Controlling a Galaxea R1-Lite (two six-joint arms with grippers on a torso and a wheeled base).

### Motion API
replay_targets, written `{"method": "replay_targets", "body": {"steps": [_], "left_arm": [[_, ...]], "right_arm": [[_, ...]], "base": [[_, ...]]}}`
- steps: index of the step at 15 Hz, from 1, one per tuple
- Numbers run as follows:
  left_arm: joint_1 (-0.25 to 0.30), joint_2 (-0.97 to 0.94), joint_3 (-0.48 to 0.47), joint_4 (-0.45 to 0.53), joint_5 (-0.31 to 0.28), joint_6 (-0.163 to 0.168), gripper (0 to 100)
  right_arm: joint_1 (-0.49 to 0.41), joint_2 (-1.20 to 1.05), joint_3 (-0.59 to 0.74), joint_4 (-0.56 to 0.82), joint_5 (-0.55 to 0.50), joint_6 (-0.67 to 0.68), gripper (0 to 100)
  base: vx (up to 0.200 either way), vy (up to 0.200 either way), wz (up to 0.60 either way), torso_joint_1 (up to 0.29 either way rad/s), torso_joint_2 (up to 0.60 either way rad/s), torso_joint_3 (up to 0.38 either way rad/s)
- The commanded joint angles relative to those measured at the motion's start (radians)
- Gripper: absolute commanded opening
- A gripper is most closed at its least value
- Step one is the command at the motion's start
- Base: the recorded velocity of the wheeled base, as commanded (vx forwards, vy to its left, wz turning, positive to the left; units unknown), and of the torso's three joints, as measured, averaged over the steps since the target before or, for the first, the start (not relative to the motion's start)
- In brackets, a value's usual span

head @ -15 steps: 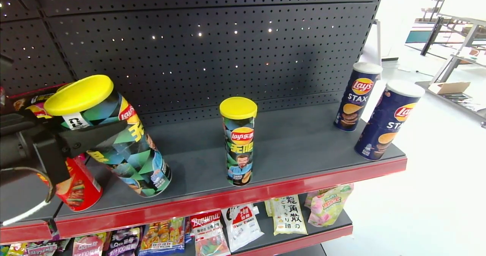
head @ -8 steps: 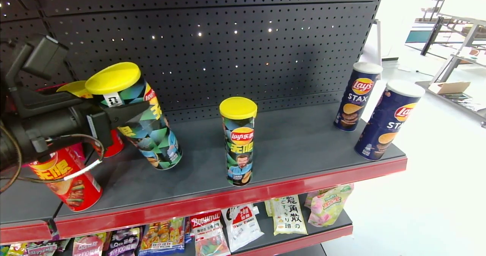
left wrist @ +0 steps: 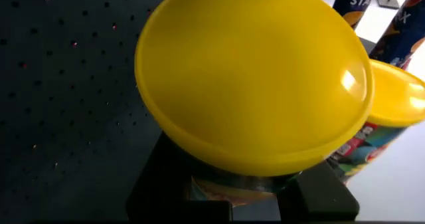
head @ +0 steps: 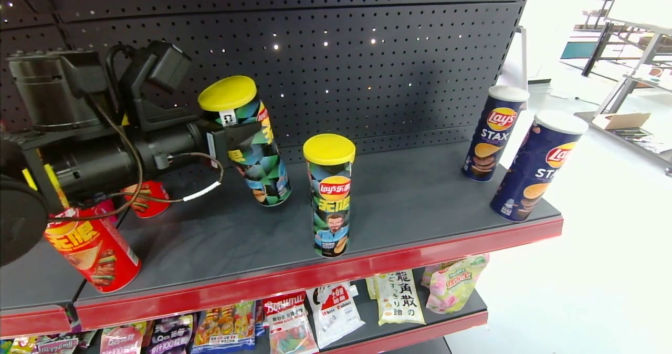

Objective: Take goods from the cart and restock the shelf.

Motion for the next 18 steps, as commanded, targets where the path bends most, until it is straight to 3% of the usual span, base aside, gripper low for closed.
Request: {"method": "replay_targets", "body": {"steps": [1, 4, 5, 7, 14, 18], "left_arm": [[-0.025, 0.086, -0.056, 0.001, 0.000, 0.000, 0], [-0.043, 0.159, -0.126, 0.001, 0.002, 0.006, 0], [-0.045, 0.185, -0.131, 0.001, 0.002, 0.029, 0], [-0.055, 0.208, -0.134, 0.001, 0.000, 0.044, 0], [-0.057, 0.331, -0.252, -0.035, 0.008, 0.044, 0], [-0.071, 0.376, -0.272, -0.061, 0.008, 0.043, 0]], "right_arm": [[0.000, 0.000, 0.000, 0.000, 0.000, 0.000, 100], [0.000, 0.000, 0.000, 0.000, 0.000, 0.000, 100], [0.000, 0.000, 0.000, 0.000, 0.000, 0.000, 100], [0.000, 0.000, 0.000, 0.000, 0.000, 0.000, 100], [0.000, 0.000, 0.000, 0.000, 0.000, 0.000, 100], [0.000, 0.000, 0.000, 0.000, 0.000, 0.000, 100]], "base": [[0.000, 0.000, 0.00, 0.000, 0.00, 0.000], [0.000, 0.000, 0.00, 0.000, 0.00, 0.000], [0.000, 0.000, 0.00, 0.000, 0.00, 0.000], [0.000, 0.000, 0.00, 0.000, 0.00, 0.000], [0.000, 0.000, 0.00, 0.000, 0.00, 0.000], [0.000, 0.000, 0.00, 0.000, 0.00, 0.000]]}}
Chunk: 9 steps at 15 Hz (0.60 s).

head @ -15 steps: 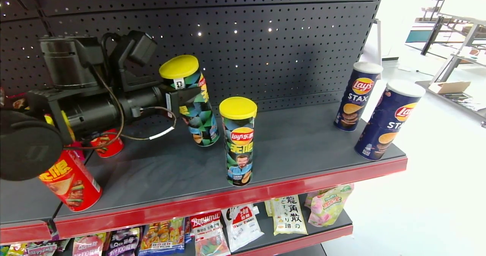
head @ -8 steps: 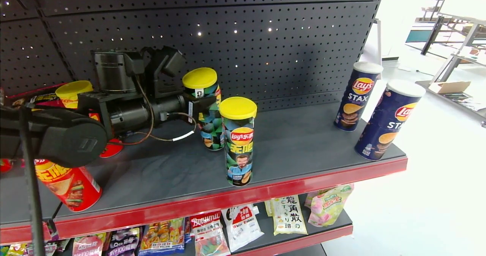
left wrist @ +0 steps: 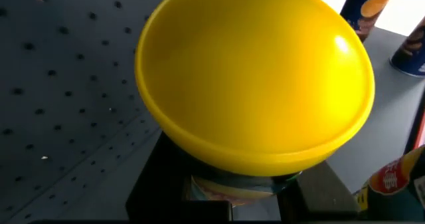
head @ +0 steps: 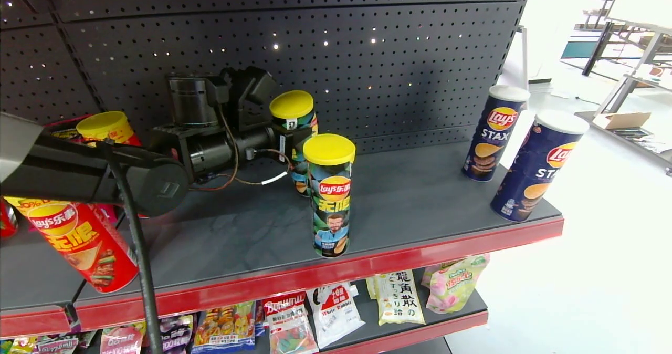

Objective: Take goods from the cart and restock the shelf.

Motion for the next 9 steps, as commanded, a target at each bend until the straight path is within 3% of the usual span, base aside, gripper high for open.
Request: {"method": "replay_targets", "body": {"steps": [1, 9], "left_arm": [[-0.006, 0.023, -0.007, 0.001, -0.002, -0.003, 0], [-0.026, 0.066, -0.061, 0.000, -0.003, -0.001, 0]], "right_arm": [[0.000, 0.000, 0.000, 0.000, 0.001, -0.001, 100], [0.000, 0.000, 0.000, 0.000, 0.001, -0.001, 100]], "base": [[0.000, 0.000, 0.00, 0.000, 0.00, 0.000], [0.000, 0.000, 0.00, 0.000, 0.00, 0.000]]}}
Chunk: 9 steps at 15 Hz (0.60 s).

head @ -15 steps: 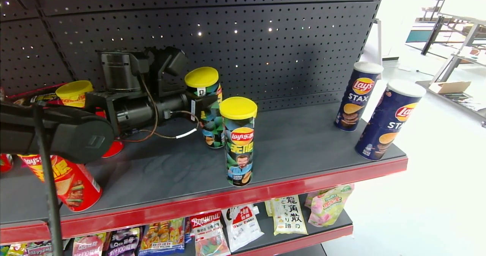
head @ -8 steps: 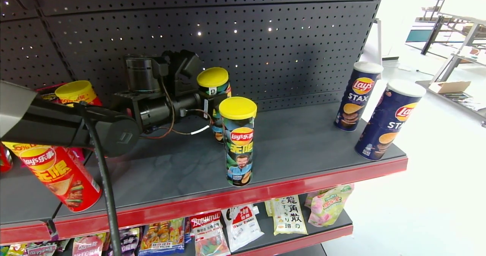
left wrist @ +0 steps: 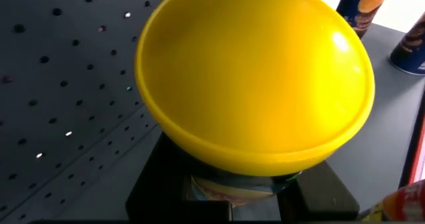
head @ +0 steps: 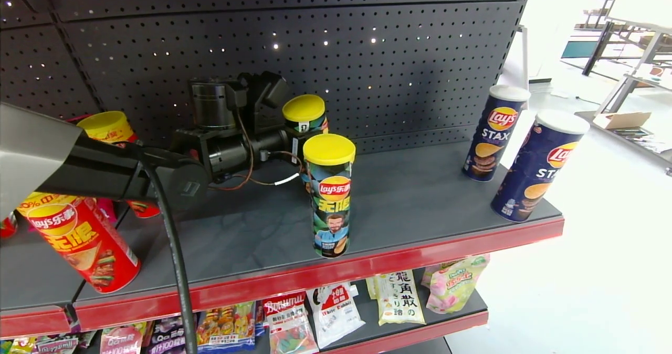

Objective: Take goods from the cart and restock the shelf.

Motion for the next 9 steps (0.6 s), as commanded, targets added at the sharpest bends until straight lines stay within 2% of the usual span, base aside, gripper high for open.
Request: {"method": "replay_targets", "body": {"steps": [1, 9], "left_arm": [[-0.002, 0.007, -0.004, 0.001, 0.000, 0.000, 0], [0.003, 0.017, -0.004, 0.008, 0.002, 0.002, 0]], "right_arm": [[0.000, 0.000, 0.000, 0.000, 0.001, 0.000, 100], [0.000, 0.000, 0.000, 0.000, 0.001, 0.000, 100]], "base": [[0.000, 0.000, 0.00, 0.000, 0.00, 0.000], [0.000, 0.000, 0.00, 0.000, 0.00, 0.000]]}}
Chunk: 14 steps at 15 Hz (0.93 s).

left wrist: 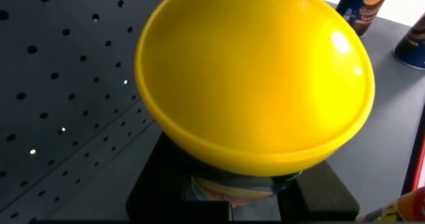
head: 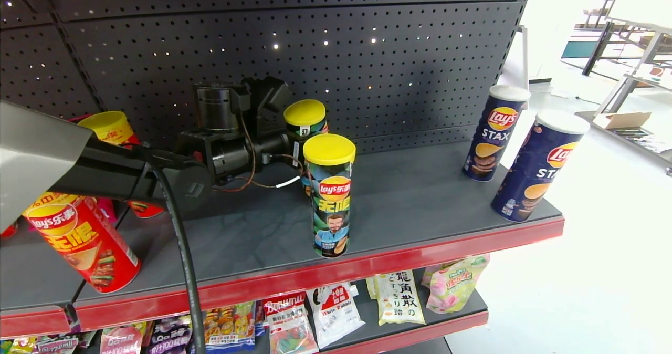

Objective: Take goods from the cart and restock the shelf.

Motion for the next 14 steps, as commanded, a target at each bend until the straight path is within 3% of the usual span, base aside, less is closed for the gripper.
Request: {"method": "replay_targets", "body": {"steps": [1, 12, 14], "left_arm": [[0.001, -0.001, 0.000, 0.000, 0.000, 0.000, 0], [0.007, -0.004, -0.001, 0.030, 0.000, 0.003, 0], [0.006, -0.004, 0.003, 0.030, 0.000, 0.030, 0]], "right_arm": [[0.000, 0.000, 0.000, 0.000, 0.000, -0.001, 100], [0.000, 0.000, 0.000, 0.000, 0.000, -0.001, 100], [0.000, 0.000, 0.000, 0.000, 0.000, -0.001, 100]], "base": [[0.000, 0.000, 0.00, 0.000, 0.00, 0.000], [0.000, 0.000, 0.00, 0.000, 0.00, 0.000], [0.000, 0.000, 0.00, 0.000, 0.00, 0.000]]}}
